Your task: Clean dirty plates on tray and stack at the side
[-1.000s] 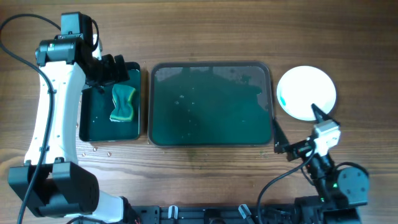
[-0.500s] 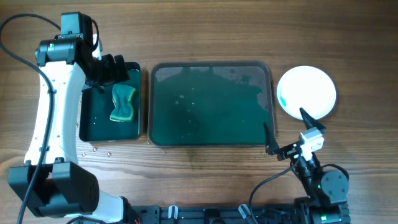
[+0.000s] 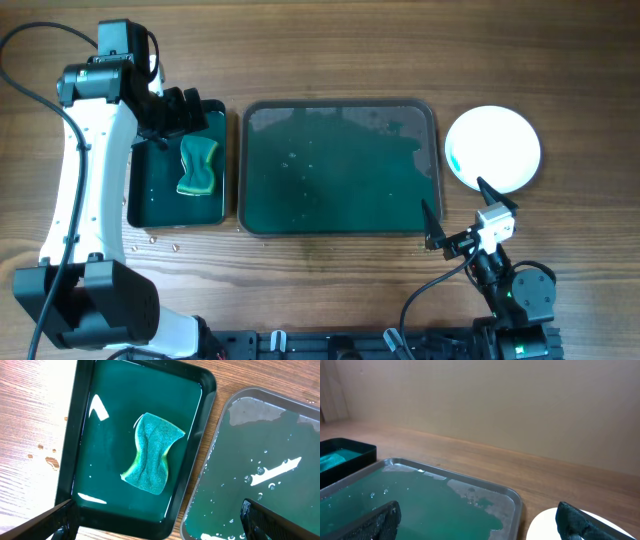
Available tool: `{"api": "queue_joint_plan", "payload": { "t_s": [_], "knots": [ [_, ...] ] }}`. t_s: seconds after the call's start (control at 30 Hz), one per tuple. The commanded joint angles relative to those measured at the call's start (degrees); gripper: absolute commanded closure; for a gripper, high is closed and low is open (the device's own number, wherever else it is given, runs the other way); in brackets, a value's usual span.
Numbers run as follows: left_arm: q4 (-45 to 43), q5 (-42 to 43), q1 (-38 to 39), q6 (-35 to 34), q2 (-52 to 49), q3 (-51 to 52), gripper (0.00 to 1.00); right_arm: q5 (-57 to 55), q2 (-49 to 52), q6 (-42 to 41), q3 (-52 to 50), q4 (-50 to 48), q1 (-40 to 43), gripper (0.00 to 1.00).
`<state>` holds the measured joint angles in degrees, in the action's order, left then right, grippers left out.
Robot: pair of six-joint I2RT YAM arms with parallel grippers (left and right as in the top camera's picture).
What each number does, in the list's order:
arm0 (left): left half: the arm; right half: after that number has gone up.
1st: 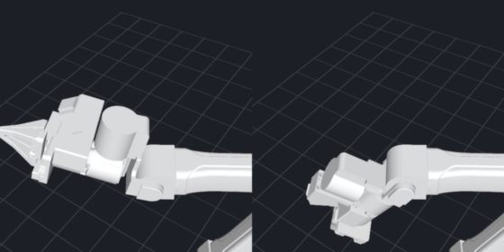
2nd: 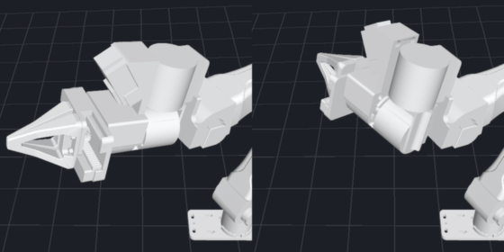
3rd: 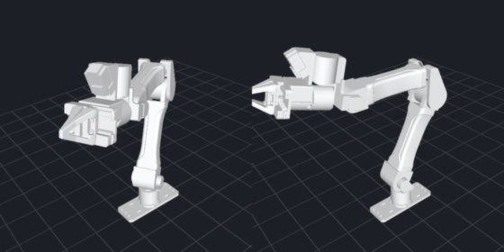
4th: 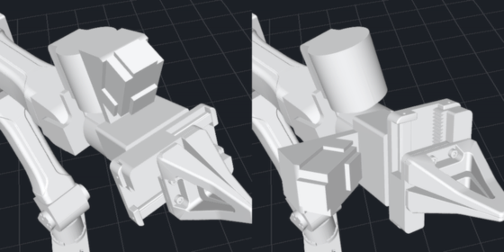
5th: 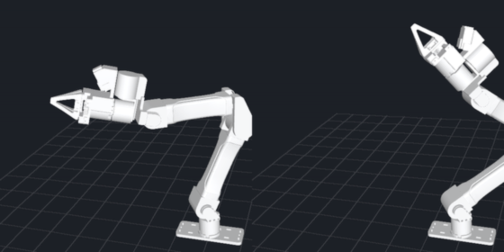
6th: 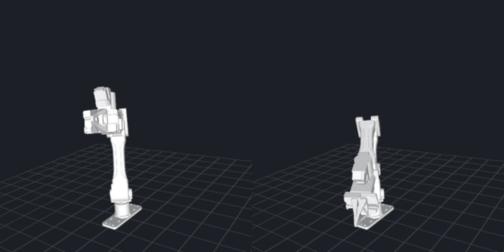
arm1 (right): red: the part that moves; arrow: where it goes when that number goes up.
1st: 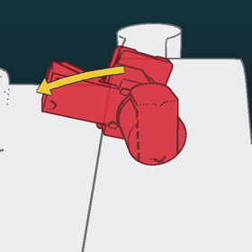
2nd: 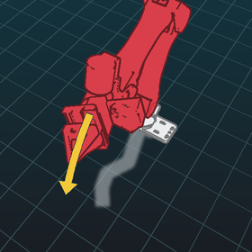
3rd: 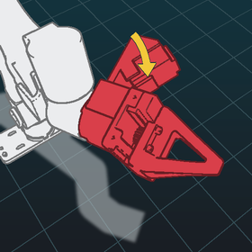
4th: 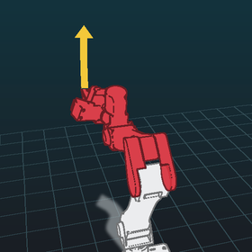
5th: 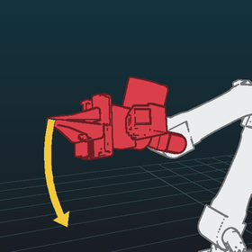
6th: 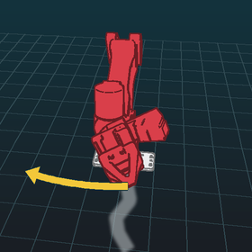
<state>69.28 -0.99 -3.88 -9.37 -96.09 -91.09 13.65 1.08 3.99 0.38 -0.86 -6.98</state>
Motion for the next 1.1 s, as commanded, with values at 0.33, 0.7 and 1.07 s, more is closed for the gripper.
{"api": "queue_joint_plan", "payload": {
  "t_s": [0.33,0.7,1.07],
  "knots": [
    [0.0,0.5,-0.1,-0.7,-0.3,-0.3,0.0,-0.8,-0.9,0.4,-0.1,-0.1,-0.3,0.0],
    [0.0,0.5,-0.1,-0.7,1.9,-0.3,0.0,-0.8,-0.9,0.4,-0.1,-0.1,-0.3,0.0],
    [0.0,0.5,-0.1,-0.7,20.9,-0.3,0.0,-0.8,-0.9,0.4,-0.1,-0.1,-0.3,0.0]
  ]
}}
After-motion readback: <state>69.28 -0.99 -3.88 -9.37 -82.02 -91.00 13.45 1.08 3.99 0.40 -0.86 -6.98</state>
